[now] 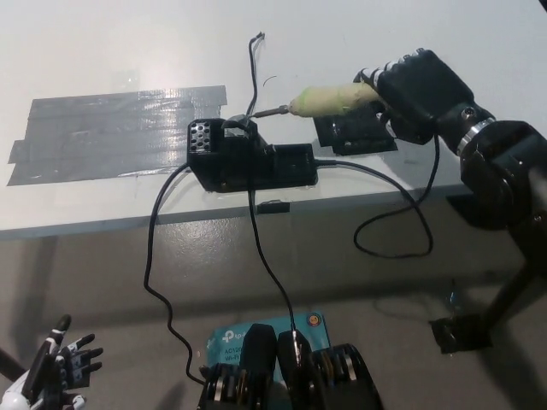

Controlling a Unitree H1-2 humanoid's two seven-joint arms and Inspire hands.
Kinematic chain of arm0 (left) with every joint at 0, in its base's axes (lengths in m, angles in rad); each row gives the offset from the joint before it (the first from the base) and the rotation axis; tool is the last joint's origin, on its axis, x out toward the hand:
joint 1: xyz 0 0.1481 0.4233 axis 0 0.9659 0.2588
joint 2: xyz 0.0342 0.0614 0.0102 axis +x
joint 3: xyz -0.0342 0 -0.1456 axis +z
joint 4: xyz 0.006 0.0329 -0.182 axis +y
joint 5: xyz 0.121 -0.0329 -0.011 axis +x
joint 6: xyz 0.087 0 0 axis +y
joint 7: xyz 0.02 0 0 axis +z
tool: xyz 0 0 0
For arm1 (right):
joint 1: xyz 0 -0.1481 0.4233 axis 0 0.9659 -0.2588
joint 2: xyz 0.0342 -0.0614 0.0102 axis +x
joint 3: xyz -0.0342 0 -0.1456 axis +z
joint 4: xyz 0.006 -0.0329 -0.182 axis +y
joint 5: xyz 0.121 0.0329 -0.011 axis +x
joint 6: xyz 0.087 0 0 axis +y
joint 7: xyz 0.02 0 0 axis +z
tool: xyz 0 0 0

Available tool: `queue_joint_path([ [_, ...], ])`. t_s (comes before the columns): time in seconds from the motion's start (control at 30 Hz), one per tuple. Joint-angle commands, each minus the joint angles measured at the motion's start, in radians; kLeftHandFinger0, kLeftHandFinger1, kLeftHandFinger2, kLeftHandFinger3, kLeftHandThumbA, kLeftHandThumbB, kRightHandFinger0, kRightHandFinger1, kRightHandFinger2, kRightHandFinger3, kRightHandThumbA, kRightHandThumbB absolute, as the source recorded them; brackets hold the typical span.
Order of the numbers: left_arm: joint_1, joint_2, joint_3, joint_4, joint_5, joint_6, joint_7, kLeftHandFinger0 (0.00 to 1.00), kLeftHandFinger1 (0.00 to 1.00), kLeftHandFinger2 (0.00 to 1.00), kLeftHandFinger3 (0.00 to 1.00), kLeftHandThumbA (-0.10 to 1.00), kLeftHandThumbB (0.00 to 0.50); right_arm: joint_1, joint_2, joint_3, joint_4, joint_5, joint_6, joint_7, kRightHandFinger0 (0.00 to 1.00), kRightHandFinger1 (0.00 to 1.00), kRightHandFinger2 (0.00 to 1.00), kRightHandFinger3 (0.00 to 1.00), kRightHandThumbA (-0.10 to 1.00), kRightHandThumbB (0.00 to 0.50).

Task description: The robot uses its right hand to grab and lift the soldering gun kept on the middle of the table and puts it in its base

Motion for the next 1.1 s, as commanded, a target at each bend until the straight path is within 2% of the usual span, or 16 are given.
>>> queue_joint_path([
  [0.0, -0.012, 0.027, 0.011, -0.01, -0.012, -0.02, -0.024, 0.95, 1.0, 1.0, 1.0, 0.97, 0.241, -0.042, -0.003, -0.018, 0.0, 0.021, -0.031, -0.078, 0.0, 0.02, 0.41, 0.14, -0.1, 0.0],
  [0.03, -0.013, 0.028, 0.012, -0.011, -0.011, -0.017, -0.022, 0.96, 1.0, 1.0, 1.0, 0.97, 0.254, -0.042, -0.007, -0.018, -0.009, 0.021, -0.03, -0.068, 0.0, 0.06, 0.42, 0.11, -0.1, 0.0],
  [0.1, -0.012, 0.029, 0.01, -0.018, -0.005, -0.013, -0.016, 0.96, 1.0, 1.0, 1.0, 0.97, 0.253, -0.035, -0.01, -0.026, -0.034, 0.028, -0.025, -0.057, 0.0, 0.06, 0.41, 0.04, -0.1, 0.012],
  [0.17, -0.014, 0.032, 0.008, -0.019, -0.004, -0.013, -0.019, 0.97, 1.0, 1.0, 1.0, 0.99, 0.245, -0.035, -0.01, -0.03, -0.039, 0.029, -0.016, -0.047, 0.0, 0.07, 0.43, 0.1, -0.1, 0.017],
  [0.23, -0.018, 0.033, 0.009, -0.004, -0.009, -0.018, -0.026, 0.99, 1.0, 1.0, 1.0, 0.98, 0.27, -0.028, -0.014, -0.035, -0.068, 0.032, -0.001, -0.022, 0.0, 0.08, 0.45, 0.13, -0.1, 0.0],
  [0.33, -0.011, 0.03, 0.012, -0.013, -0.008, -0.013, -0.019, 0.96, 1.0, 1.0, 1.0, 0.97, 0.266, -0.022, -0.011, -0.041, -0.08, 0.039, 0.003, -0.015, 0.0, 0.09, 0.46, 0.1, -0.1, 0.0],
  [0.37, -0.01, 0.031, 0.011, -0.011, -0.005, -0.018, -0.019, 0.96, 1.0, 1.0, 1.0, 0.98, 0.267, -0.02, -0.011, -0.042, -0.078, 0.039, -0.005, -0.024, 0.0, 0.09, 0.45, 0.06, -0.1, 0.0],
  [0.53, -0.011, 0.03, 0.009, 0.0, -0.005, -0.028, -0.024, 0.96, 1.0, 1.0, 1.0, 0.98, 0.267, -0.007, -0.011, -0.051, -0.093, 0.053, 0.0, -0.014, 0.0, 0.09, 0.46, 0.06, -0.1, 0.014],
  [0.67, -0.013, 0.031, 0.007, 0.003, -0.004, -0.026, -0.025, 0.97, 1.0, 1.0, 1.0, 0.99, 0.266, -0.004, -0.015, -0.051, -0.106, 0.055, 0.0, 0.0, 0.0, 0.09, 0.46, 0.09, -0.1, 0.0],
  [0.7, -0.009, 0.033, 0.006, 0.002, -0.001, -0.026, -0.025, 0.96, 1.0, 1.0, 1.0, 0.98, 0.287, -0.001, -0.01, -0.052, -0.1, 0.06, 0.002, 0.001, 0.0, 0.08, 0.45, 0.09, -0.1, 0.0],
  [0.73, -0.009, 0.033, 0.006, 0.002, -0.001, -0.026, -0.024, 0.96, 1.0, 1.0, 1.0, 0.98, 0.286, 0.0, -0.011, -0.05, -0.102, 0.056, 0.001, -0.001, 0.0, 0.08, 0.46, 0.1, -0.1, 0.0],
  [0.83, -0.013, 0.03, 0.009, 0.001, -0.005, -0.026, -0.027, 0.97, 1.0, 1.0, 1.0, 0.98, 0.267, 0.001, -0.009, -0.051, -0.084, 0.059, -0.018, -0.033, 0.0, 0.04, 0.41, 0.05, -0.1, 0.014],
  [0.9, -0.013, 0.029, 0.01, -0.001, -0.005, -0.02, -0.023, 0.96, 1.0, 1.0, 1.0, 0.97, 0.276, -0.002, -0.009, -0.045, -0.072, 0.052, -0.016, -0.036, 0.0, 0.04, 0.42, 0.04, -0.1, 0.01],
  [1.0, -0.016, 0.028, 0.008, 0.009, 0.002, -0.031, -0.02, 0.94, 1.0, 1.0, 1.0, 0.97, 0.291, -0.003, -0.01, -0.037, -0.056, 0.047, -0.015, -0.029, 0.0, 0.05, 0.43, 0.08, -0.1, 0.0],
  [1.03, -0.014, 0.029, 0.008, 0.003, 0.001, -0.028, -0.02, 0.94, 1.0, 1.0, 1.0, 0.98, 0.273, -0.002, -0.008, -0.034, -0.05, 0.037, -0.009, -0.039, 0.0, 0.03, 0.41, 0.12, -0.1, 0.003],
  [1.07, -0.012, 0.026, 0.007, -0.003, 0.002, -0.024, -0.018, 0.94, 1.0, 1.0, 1.0, 0.99, 0.269, 0.003, -0.01, -0.034, -0.055, 0.033, 0.003, -0.031, 0.0, 0.01, 0.41, 0.1, -0.1, 0.0],
])
